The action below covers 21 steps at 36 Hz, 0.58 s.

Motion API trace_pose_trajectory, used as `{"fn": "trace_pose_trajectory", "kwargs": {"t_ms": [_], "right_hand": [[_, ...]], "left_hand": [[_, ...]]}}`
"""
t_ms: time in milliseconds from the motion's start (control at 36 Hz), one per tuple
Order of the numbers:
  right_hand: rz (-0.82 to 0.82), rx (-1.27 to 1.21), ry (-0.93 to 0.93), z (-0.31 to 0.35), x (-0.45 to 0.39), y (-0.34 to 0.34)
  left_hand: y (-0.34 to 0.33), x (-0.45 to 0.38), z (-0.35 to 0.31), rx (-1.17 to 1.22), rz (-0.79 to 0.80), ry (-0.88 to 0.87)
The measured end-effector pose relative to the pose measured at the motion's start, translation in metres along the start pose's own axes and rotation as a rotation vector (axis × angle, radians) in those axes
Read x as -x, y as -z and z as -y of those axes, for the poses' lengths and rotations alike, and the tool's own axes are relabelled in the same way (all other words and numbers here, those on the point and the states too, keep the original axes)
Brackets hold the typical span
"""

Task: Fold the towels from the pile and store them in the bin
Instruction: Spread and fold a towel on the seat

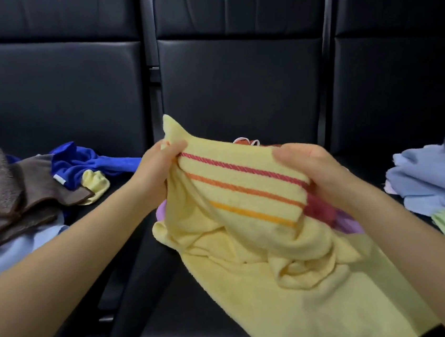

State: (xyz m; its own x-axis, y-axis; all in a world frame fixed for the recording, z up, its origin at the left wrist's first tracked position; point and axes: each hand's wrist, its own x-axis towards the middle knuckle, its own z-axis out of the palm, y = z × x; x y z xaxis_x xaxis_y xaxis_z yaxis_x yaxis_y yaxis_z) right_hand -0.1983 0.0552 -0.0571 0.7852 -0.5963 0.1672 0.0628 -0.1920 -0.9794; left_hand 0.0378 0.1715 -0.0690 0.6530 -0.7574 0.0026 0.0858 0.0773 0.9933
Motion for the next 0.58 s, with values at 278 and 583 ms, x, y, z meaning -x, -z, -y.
{"fn": "trace_pose_trajectory", "kwargs": {"t_ms": [278, 583], "right_hand": [[-0.11, -0.058, -0.186, -0.011, -0.005, 0.046], [-0.73, -0.162, -0.191, -0.058, -0.044, 0.091]], "left_hand": [[0.022, -0.023, 0.011, -0.021, -0.255, -0.001], [-0.009, -0.042, 0.038, -0.308, -0.231, -0.089]]}}
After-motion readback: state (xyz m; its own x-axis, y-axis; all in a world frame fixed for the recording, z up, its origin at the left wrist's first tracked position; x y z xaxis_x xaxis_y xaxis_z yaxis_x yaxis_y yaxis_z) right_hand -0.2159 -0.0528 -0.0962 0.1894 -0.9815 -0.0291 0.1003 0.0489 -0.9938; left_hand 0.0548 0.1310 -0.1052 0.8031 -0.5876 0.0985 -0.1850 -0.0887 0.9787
